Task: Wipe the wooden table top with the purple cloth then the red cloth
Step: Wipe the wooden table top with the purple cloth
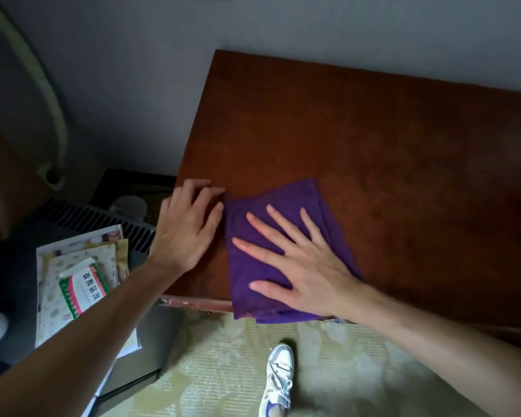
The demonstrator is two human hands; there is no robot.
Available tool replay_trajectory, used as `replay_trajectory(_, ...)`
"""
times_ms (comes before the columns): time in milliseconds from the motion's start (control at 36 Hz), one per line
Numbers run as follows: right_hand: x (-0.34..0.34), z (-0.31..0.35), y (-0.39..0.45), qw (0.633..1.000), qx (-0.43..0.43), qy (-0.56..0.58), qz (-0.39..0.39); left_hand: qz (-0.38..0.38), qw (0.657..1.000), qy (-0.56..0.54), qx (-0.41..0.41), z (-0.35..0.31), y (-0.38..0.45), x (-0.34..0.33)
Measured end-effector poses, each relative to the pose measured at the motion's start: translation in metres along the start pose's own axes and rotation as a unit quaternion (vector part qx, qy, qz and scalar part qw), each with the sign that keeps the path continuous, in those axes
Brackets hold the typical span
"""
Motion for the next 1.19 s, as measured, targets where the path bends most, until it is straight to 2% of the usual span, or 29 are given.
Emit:
replay_trajectory(56,0.002,-0.006,0.003,0.999,0.037,0.001,0.007,0.009,1.0,0.001,0.006,-0.002,0.002,-0.003)
replay_trajectory(194,0.01,-0.034,0.03,0.989,0.143,-0.011,0.029,-0.026,0.997,-0.015,0.067,-0.014,0.008,-0.01)
replay_trajectory(306,0.014,-0.089,0.083,0.983,0.175,-0.046,0.025,-0.039,0.996,-0.026,0.077,-0.034,0.019,-0.021)
replay_trajectory(417,0.023,-0.162,0.156,0.986,0.152,-0.066,0.021,0.041,0.997,0.052,0.029,-0.059,0.033,-0.049)
replay_trajectory(528,0.034,-0.224,0.23,0.995,0.09,-0.042,0.017,0.106,0.987,0.116,0.028,-0.061,0.036,-0.061)
replay_trajectory(694,0.048,-0.299,0.305,0.998,-0.048,0.033,-0.003,0.133,0.983,0.122,0.037,-0.059,0.036,-0.064)
replay_trajectory(833,0.049,-0.302,0.308,0.996,-0.075,0.05,-0.009,0.131,0.983,0.126,0.031,-0.061,0.037,-0.061)
replay_trajectory(944,0.044,-0.293,0.291,0.989,-0.139,0.05,-0.014,0.131,0.982,0.132,0.029,-0.06,0.037,-0.061)
replay_trajectory(1056,0.036,-0.268,0.239,0.983,-0.173,0.055,-0.005,0.116,0.986,0.12,0.025,-0.062,0.037,-0.059)
replay_trajectory(1194,0.025,-0.213,0.132,0.987,-0.154,0.044,-0.005,0.038,0.996,0.069,0.031,-0.067,0.035,-0.046)
Point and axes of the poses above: each hand's wrist, its own y-axis towards the middle knuckle, its own x-axis out of the back of the hand, z = x × y, the point moved 9 cm from there along y, towards the middle knuckle, and after that the axes turned 11 degrees about -x, right-handed, at the moved point
